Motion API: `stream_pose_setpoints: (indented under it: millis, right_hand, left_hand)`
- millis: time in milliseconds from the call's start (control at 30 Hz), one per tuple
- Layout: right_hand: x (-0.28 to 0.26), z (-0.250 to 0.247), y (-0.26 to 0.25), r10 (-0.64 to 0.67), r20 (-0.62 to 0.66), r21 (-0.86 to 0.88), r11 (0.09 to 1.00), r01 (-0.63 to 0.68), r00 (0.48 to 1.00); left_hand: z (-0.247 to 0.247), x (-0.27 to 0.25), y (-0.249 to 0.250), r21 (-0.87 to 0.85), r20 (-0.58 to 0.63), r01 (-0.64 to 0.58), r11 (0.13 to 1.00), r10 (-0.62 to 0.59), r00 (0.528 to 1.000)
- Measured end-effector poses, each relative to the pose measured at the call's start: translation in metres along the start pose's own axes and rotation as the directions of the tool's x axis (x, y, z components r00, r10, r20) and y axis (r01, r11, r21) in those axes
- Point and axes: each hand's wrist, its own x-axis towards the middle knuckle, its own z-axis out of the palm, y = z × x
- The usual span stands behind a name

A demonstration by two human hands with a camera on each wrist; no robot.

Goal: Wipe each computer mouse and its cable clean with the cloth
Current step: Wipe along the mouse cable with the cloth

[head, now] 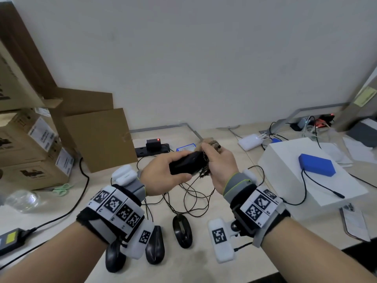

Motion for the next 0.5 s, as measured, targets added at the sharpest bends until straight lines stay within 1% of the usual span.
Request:
stream_pose_setpoints:
  millis: [67,167,267,333,400,433,500]
  right_hand:
    - [0.004,0.001,-0.003,-0.048,-0.05,-0.107,0.993,0.043,0.998]
    - [0.01,-0.003,-0.011,-0.101,-0.081,-0.182,0.98,0.085,0.992]
    - [0.015,-0.008,-0.022,-0.22,-0.017,-0.206,0.955,0.211,0.975]
    - [0.018,-0.01,-0.033,-0.255,0.017,-0.22,0.942,0.253,0.967]
    - [0.019,-0.011,-0.042,-0.279,0.026,-0.215,0.936,0.277,0.96]
    - [0.02,-0.01,-0.046,-0.29,0.023,-0.203,0.936,0.289,0.957]
    - [0.022,-0.009,-0.054,-0.281,0.037,-0.149,0.947,0.284,0.959]
  left_hand:
    - [0.001,0.003,-0.001,0.012,0.015,0.003,1.0,-0.004,1.0]
    - [0.004,0.007,-0.006,0.036,0.069,0.032,0.999,-0.035,0.997]
    - [0.018,-0.002,-0.025,0.159,0.166,0.136,0.978,-0.162,0.973]
    - [0.034,-0.013,-0.042,0.227,0.22,0.192,0.955,-0.242,0.945]
    - [0.053,-0.026,-0.059,0.284,0.284,0.233,0.93,-0.314,0.906]
    - [0.062,-0.032,-0.067,0.311,0.321,0.247,0.918,-0.346,0.882]
    - [0.086,-0.047,-0.083,0.356,0.386,0.296,0.886,-0.428,0.817]
